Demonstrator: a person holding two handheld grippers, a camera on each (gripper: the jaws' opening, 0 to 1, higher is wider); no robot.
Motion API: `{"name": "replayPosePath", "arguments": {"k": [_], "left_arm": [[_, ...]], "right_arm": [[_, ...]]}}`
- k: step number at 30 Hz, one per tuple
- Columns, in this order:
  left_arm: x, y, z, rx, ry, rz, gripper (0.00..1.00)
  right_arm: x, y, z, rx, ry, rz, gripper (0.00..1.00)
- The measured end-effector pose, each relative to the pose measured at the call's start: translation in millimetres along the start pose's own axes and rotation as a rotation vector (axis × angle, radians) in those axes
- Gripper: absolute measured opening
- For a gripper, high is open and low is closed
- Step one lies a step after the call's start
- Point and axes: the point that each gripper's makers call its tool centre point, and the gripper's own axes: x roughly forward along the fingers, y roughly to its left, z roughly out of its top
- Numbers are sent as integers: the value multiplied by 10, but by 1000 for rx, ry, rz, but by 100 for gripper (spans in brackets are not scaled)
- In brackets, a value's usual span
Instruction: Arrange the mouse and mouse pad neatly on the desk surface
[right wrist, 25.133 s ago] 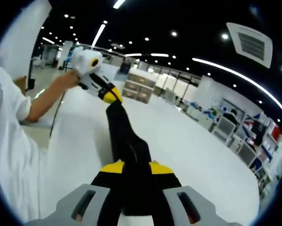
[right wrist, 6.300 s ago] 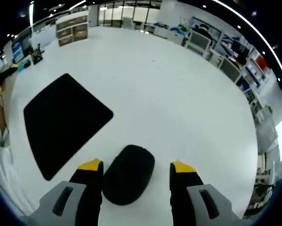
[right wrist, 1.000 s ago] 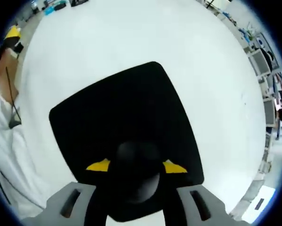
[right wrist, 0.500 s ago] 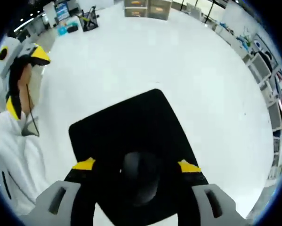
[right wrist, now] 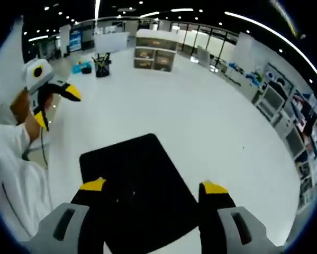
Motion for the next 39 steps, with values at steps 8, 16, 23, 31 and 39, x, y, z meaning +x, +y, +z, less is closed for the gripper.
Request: {"name": "replayPosePath", "arguments": {"k": [8, 16, 23, 31, 39], "left_arm": [[5, 13, -5, -4, -1, 4, 54], [-11, 48, -13, -10, -4, 9, 54], [-28, 62, 4, -11, -12, 14, 54], [-27, 45, 9, -10, -14, 13, 54], [-18, 48, -6, -17, -15, 17, 54]], "right_arm": [[-289, -47, -122, 19, -139, -47, 66], [-611, -45, -85, 17, -264, -101, 66], [-864, -37, -115, 14, -362, -150, 66], [-1039, -11, -307, 26, -441, -187, 64], [-1034, -3, -539, 54, -468, -192, 64]]}}
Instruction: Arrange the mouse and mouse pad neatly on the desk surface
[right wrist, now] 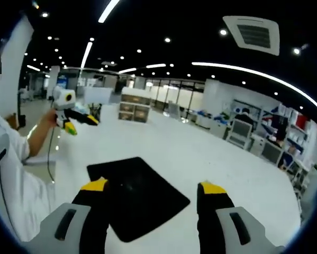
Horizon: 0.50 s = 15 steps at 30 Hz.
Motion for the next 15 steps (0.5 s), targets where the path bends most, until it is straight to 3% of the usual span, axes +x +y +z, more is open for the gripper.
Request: {"name": "replayPosePath", "arguments": {"k": [15], "left_arm": [[-3, 16, 20, 1, -6, 2, 54]], "right_arm": [[-131, 173, -17, 74, -126, 5, 62]]}}
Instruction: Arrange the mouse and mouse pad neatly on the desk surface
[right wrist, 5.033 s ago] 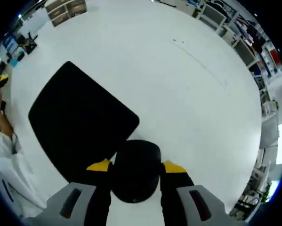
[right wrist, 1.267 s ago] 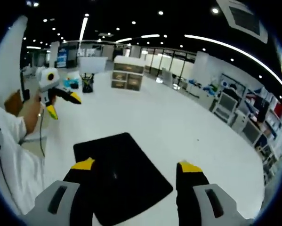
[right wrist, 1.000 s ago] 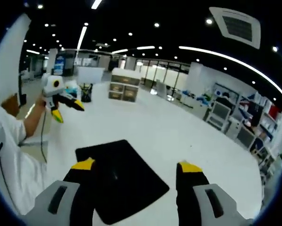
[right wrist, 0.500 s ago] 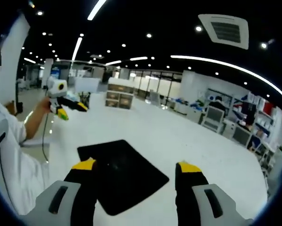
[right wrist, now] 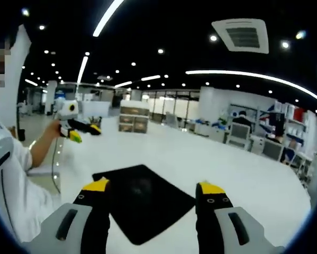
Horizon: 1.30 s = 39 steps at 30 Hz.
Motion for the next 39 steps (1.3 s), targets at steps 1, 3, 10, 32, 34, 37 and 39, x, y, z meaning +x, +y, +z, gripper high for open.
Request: {"name": "replayPosePath", "arguments": {"k": [1, 3, 10, 32, 34, 37, 39], "left_arm": [[2, 0, 4, -1, -1, 0, 54], [4, 1, 10, -1, -3, 0, 53], [-8, 4, 47, 2, -17, 9, 53], [5, -12, 63, -7, -30, -1, 53], [1, -11, 67, -6, -32, 0, 53], [6, -7, 60, -8, -31, 1, 53], [6, 2, 53, -8, -29, 1, 53]], "right_arm": [[0, 30, -3, -1, -5, 7, 62], [15, 70, -30, -8, -7, 17, 62], [45, 16, -140, 15, -4, 8, 62], [11, -34, -246, 33, -3, -10, 61], [13, -32, -250, 36, -4, -12, 61], [17, -29, -257, 36, -1, -12, 61], [18, -28, -262, 35, 1, -11, 61]]}}
